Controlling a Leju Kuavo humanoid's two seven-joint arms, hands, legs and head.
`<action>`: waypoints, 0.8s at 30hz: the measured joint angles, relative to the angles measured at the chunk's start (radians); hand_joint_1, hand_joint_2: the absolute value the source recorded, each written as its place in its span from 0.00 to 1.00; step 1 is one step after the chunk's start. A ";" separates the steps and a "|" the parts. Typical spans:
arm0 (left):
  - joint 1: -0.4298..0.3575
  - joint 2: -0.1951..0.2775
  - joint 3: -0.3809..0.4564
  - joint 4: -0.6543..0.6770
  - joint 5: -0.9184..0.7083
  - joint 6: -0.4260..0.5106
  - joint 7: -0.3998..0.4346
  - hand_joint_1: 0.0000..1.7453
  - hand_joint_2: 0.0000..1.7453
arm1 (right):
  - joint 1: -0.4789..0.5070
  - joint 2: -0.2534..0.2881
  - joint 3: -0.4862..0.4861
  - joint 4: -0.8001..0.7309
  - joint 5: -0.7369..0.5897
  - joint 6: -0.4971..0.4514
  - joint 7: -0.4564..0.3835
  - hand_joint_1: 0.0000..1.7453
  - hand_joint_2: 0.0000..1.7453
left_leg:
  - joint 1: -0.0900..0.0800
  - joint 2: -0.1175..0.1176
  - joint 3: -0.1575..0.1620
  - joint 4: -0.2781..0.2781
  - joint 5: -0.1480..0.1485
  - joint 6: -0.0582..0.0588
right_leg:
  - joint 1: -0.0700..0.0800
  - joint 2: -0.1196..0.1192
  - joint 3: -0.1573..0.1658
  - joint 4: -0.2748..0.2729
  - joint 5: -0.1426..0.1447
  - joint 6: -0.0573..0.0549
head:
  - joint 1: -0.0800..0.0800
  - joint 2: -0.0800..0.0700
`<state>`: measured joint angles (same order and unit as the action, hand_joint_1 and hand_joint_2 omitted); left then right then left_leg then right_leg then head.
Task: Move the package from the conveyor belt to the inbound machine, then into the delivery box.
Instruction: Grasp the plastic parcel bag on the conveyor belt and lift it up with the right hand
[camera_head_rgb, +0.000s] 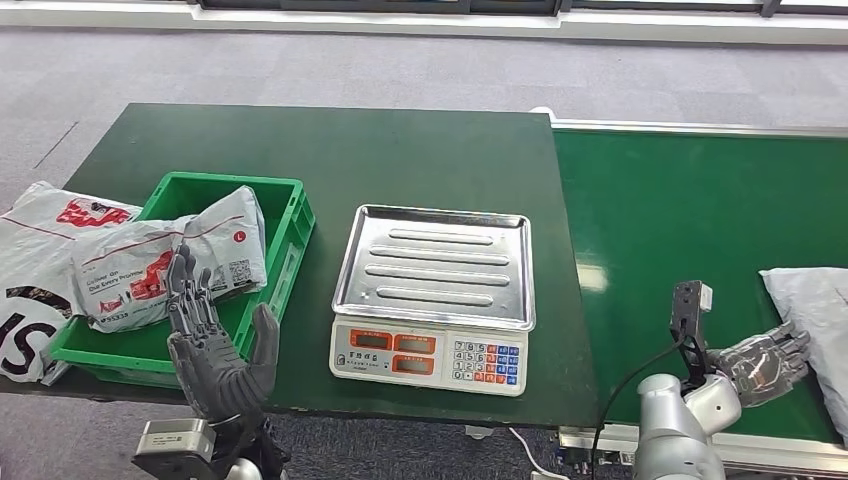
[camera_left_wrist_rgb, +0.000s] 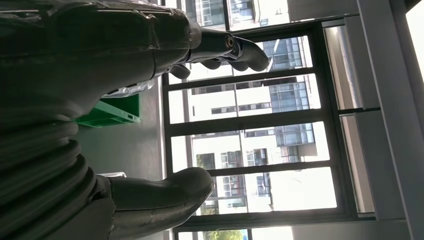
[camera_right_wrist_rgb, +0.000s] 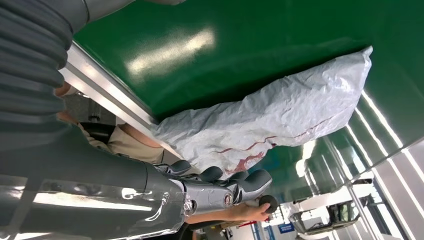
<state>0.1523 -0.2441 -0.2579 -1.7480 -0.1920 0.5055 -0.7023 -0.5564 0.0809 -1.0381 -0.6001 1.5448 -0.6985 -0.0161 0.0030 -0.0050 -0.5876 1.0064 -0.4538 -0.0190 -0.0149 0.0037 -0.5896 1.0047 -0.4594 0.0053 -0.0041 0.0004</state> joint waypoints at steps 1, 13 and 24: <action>0.000 0.000 0.000 -0.001 0.000 0.000 0.000 0.00 1.00 | -0.001 -0.004 0.005 0.010 0.000 0.000 0.004 0.00 1.00 | 0.000 0.000 0.000 0.000 0.000 0.000 | 0.000 0.000 0.000 0.000 0.000 0.000 | 0.000 0.000; 0.001 0.000 0.000 -0.003 0.000 -0.010 0.000 0.00 1.00 | -0.002 -0.028 0.030 0.050 -0.014 0.000 0.025 0.00 1.00 | 0.000 0.000 0.000 0.000 0.000 0.000 | 0.000 0.000 0.000 0.000 0.000 0.000 | 0.000 0.000; 0.001 0.000 0.000 -0.003 -0.001 -0.013 0.000 0.00 1.00 | 0.007 -0.036 0.039 0.050 -0.018 0.000 0.064 0.00 1.00 | 0.000 0.000 0.000 0.000 0.000 0.000 | 0.000 0.000 0.000 0.000 0.000 0.000 | 0.000 0.000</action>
<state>0.1537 -0.2441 -0.2579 -1.7507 -0.1928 0.4928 -0.7023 -0.5489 0.0445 -0.9995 -0.5501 1.5269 -0.6990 0.0482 0.0030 -0.0049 -0.5876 1.0064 -0.4538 -0.0190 -0.0151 0.0038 -0.5900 1.0047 -0.4595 0.0053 -0.0041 0.0004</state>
